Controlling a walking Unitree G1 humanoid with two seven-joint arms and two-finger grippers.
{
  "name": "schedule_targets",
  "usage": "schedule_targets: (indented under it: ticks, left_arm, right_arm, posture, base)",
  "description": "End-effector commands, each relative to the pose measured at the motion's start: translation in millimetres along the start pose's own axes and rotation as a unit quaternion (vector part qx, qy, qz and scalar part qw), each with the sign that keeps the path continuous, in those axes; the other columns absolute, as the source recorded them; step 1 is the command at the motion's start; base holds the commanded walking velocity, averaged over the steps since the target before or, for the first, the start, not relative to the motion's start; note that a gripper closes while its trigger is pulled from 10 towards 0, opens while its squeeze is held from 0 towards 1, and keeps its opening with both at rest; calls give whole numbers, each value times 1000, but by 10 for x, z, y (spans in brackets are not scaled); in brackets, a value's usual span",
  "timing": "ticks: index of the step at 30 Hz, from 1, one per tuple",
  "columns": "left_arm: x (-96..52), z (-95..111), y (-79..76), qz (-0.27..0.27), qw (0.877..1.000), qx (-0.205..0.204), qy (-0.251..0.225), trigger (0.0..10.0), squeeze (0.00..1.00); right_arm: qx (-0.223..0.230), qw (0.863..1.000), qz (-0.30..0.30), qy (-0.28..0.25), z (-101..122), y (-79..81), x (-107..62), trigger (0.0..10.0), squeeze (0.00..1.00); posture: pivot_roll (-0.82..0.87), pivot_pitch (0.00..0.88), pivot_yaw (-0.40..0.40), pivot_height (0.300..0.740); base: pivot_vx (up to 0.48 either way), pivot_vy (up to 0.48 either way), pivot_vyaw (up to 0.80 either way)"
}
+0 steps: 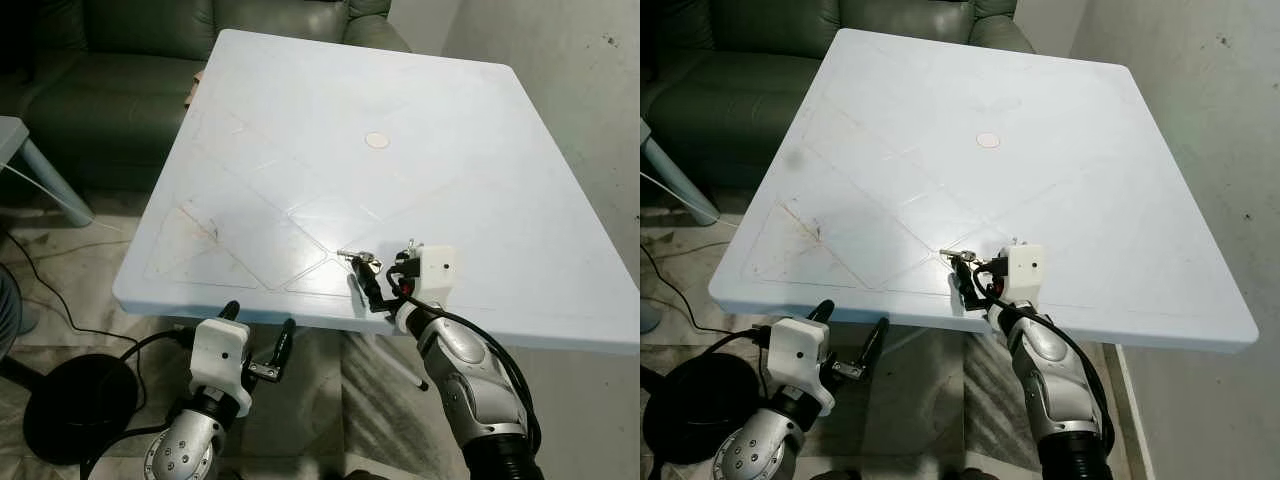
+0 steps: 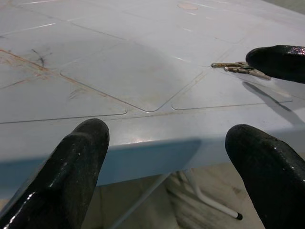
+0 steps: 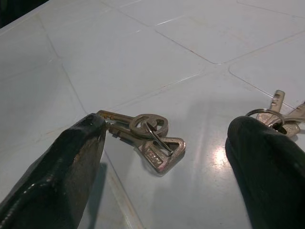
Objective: Hang keys on a hook
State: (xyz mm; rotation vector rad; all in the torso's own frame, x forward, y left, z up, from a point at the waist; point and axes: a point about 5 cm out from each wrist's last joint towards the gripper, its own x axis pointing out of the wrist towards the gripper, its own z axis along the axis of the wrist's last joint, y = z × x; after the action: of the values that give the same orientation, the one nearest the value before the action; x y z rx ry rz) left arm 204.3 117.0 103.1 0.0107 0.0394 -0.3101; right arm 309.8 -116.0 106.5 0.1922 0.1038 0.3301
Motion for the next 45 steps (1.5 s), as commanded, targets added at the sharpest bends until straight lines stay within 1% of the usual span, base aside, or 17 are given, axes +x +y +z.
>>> schedule_targets:
  ticks: [1,6,14,15,17,20,21,22,24,28,29,34,35,36,42,43,45]
  left_arm:
    - [-2,6,-11,-1,1000,1,3,10000,0]
    - [2,13,-11,-1,1000,2,1,10000,0]
    - [7,12,-14,-2,1000,2,2,10000,0]
    - [9,12,-18,-2,1000,1,2,10000,0]
    - [11,12,-24,-3,1000,1,2,10000,0]
    - [13,15,-26,-4,1000,0,1,10000,0]
    - [14,16,-24,-3,1000,1,1,10000,0]
    - [13,15,-24,-3,1000,1,2,10000,0]
    - [10,13,-24,-3,1000,1,2,10000,0]
    - [11,17,-24,-2,1000,0,2,10000,0]
    - [9,16,-27,-1,1000,0,2,10000,0]
    - [9,15,-30,0,1000,-1,2,10000,0]
    - [9,14,-31,0,1000,-1,2,10000,0]
    - [9,14,-31,0,1000,-1,2,10000,0]
    - [2,14,-33,1,1000,-1,2,10000,0]
    - [0,16,-35,2,1000,-1,2,10000,0]
    - [-1,17,-35,3,1000,-1,2,10000,0]
  right_arm:
    - [8,1000,-12,-1,5,-42,-5,10000,0]
    - [-5,1000,0,-10,-2,-38,-34,9412,0]
    - [-92,995,33,-6,-62,-67,-113,9843,0]
    - [-102,994,35,-4,-70,-74,-118,6902,0]
    - [-118,992,35,0,-88,-92,-122,7569,0]
    - [-115,993,32,-1,-91,-108,-120,6353,0]
    - [-117,993,32,-4,-84,-108,-117,2039,0]
    - [-117,993,31,-4,-86,-108,-116,2039,0]
    - [-115,993,26,-2,-92,-106,-111,4588,0]
    - [-109,994,31,-6,-96,-77,-97,4157,0]
    - [-108,994,30,-6,-100,-61,-90,2627,0]
    - [-107,994,34,-10,-92,-38,-74,3176,0]
    - [-102,994,36,-13,-84,-27,-66,902,0]
    - [-101,994,37,-14,-82,-23,-63,2392,0]
    - [-102,994,36,-14,-77,-7,-45,3216,0]
    - [-102,994,36,-14,-78,-7,-41,4039,0]
    - [-102,994,36,-14,-78,-7,-39,3608,0]
  posture:
    - [64,173,-87,740]
    - [62,174,-87,740]
    - [56,179,-88,740]
    - [56,179,-88,740]
    - [53,179,-87,740]
    - [54,180,-88,740]
    - [55,180,-87,740]
    - [56,181,-86,740]
    - [56,181,-86,740]
    - [57,180,-88,740]
    - [59,181,-88,740]
    - [62,181,-90,740]
    - [62,181,-90,740]
    - [62,181,-90,740]
    - [66,182,-92,740]
    - [69,183,-95,740]
    - [69,184,-95,740]
  base:
    - [0,0,0]
    - [0,0,0]
    - [0,0,0]
    - [0,0,0]
    - [0,0,0]
    - [0,0,0]
    - [0,0,0]
    - [0,0,0]
    - [0,0,0]
    - [0,0,0]
    - [0,0,0]
    - [0,0,0]
    - [0,0,0]
    - [0,0,0]
    - [0,0,0]
    - [0,0,0]
    - [0,0,0]
